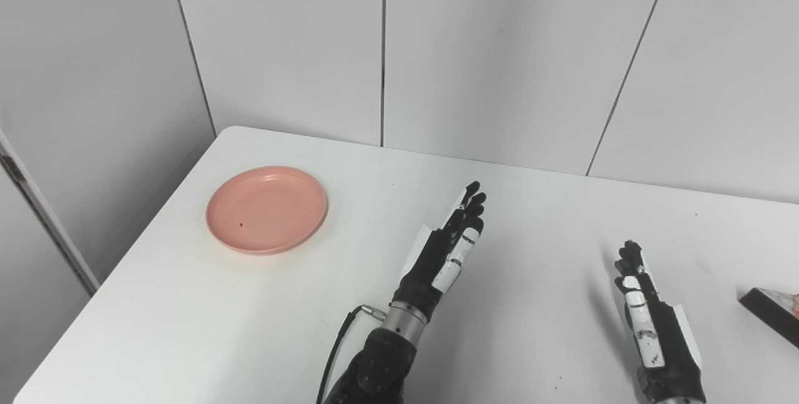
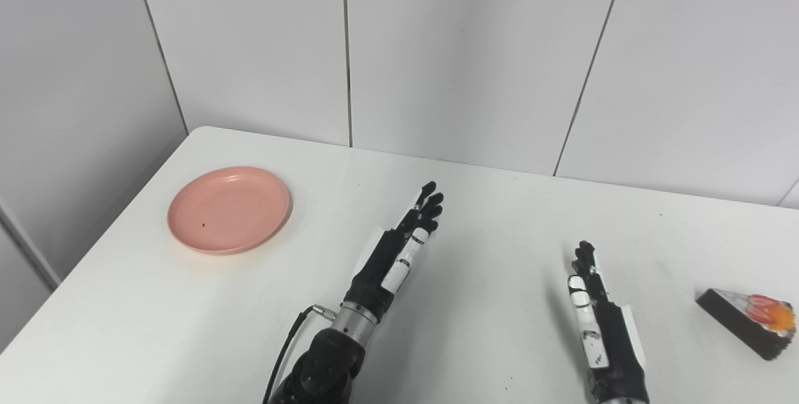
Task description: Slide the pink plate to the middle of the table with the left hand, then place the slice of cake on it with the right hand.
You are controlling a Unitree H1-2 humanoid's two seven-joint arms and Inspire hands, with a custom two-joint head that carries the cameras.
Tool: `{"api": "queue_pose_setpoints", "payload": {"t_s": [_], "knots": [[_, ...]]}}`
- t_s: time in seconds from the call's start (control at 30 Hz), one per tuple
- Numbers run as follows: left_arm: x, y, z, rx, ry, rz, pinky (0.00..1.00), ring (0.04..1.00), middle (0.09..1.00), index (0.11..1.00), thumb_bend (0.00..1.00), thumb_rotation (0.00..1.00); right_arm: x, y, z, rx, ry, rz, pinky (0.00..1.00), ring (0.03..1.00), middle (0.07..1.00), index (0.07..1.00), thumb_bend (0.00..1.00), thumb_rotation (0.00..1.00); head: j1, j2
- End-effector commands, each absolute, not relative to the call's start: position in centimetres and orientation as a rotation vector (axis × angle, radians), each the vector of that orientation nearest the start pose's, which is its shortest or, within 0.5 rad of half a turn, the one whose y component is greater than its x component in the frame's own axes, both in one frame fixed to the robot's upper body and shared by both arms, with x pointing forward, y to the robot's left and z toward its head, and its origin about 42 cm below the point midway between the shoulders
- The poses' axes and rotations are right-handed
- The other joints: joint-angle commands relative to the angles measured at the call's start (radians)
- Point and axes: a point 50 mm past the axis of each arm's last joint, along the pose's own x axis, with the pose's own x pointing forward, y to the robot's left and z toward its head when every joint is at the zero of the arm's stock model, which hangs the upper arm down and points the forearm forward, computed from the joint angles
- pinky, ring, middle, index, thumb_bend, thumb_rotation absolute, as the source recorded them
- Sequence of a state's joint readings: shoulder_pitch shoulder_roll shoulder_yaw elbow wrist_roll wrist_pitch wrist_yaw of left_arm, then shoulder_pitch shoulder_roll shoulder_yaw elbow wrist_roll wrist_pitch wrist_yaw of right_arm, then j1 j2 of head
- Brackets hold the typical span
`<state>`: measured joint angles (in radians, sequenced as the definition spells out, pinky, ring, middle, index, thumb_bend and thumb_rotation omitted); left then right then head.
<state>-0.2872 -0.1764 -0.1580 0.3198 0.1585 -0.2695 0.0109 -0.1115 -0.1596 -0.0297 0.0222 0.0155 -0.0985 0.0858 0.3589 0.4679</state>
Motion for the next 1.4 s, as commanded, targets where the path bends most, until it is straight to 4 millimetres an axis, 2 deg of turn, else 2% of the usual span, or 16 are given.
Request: {"api": "queue_pose_setpoints", "payload": {"t_s": [0.0, 0.13, 0.3, 0.4, 0.77, 1.0, 1.1, 1.37], "knots": [[34.9, 7.1, 12.6, -0.005, -0.229, -0.256, 0.93, 0.958, 0.966, 0.964, 0.43, 1.00, 31.9, -26.4, 13.7, -0.158, -0.225, 0.076, 1.00, 0.998, 1.000, 1.000, 0.23, 1.00, 0.002, 0.000], [35.2, 7.4, 15.4, -0.006, -0.290, -0.230, 0.93, 0.953, 0.963, 0.955, 0.42, 1.00, 32.2, -26.5, 13.5, -0.155, -0.221, 0.082, 1.00, 1.000, 1.000, 1.000, 0.22, 1.00, 0.005, -0.002], [35.4, 8.1, 18.5, 0.013, -0.371, -0.201, 0.89, 0.939, 0.954, 0.948, 0.44, 1.00, 32.3, -26.7, 13.4, -0.156, -0.227, 0.087, 1.00, 1.000, 1.000, 1.000, 0.24, 1.00, 0.004, -0.002], [35.7, 8.7, 20.2, -0.023, -0.403, -0.180, 0.92, 0.943, 0.948, 0.941, 0.45, 1.00, 32.4, -26.7, 13.3, -0.155, -0.224, 0.090, 1.00, 1.000, 1.000, 1.000, 0.22, 1.00, 0.001, -0.003], [36.3, 11.8, 26.9, -0.064, -0.533, -0.030, 0.94, 0.939, 0.957, 0.962, 0.42, 1.00, 32.5, -27.5, 13.1, -0.162, -0.231, 0.088, 1.00, 0.987, 1.000, 1.000, 0.25, 1.00, 0.018, 0.002], [37.4, 14.8, 29.4, -0.037, -0.624, 0.067, 0.93, 0.930, 0.957, 0.969, 0.42, 1.00, 32.6, -28.0, 13.0, -0.162, -0.235, 0.088, 1.00, 0.986, 1.000, 1.000, 0.24, 1.00, 0.037, 0.008], [37.7, 16.0, 29.9, -0.053, -0.629, 0.117, 0.94, 0.931, 0.955, 0.961, 0.42, 1.00, 32.5, -28.1, 13.0, -0.165, -0.239, 0.091, 1.00, 0.983, 1.000, 1.000, 0.24, 1.00, 0.043, 0.011], [38.3, 21.1, 30.6, -0.126, -0.659, 0.242, 0.97, 0.966, 0.988, 0.993, 0.42, 1.00, 32.5, -28.7, 13.2, -0.171, -0.215, 0.098, 1.00, 1.000, 1.000, 1.000, 0.22, 1.00, 0.064, 0.021]]}}
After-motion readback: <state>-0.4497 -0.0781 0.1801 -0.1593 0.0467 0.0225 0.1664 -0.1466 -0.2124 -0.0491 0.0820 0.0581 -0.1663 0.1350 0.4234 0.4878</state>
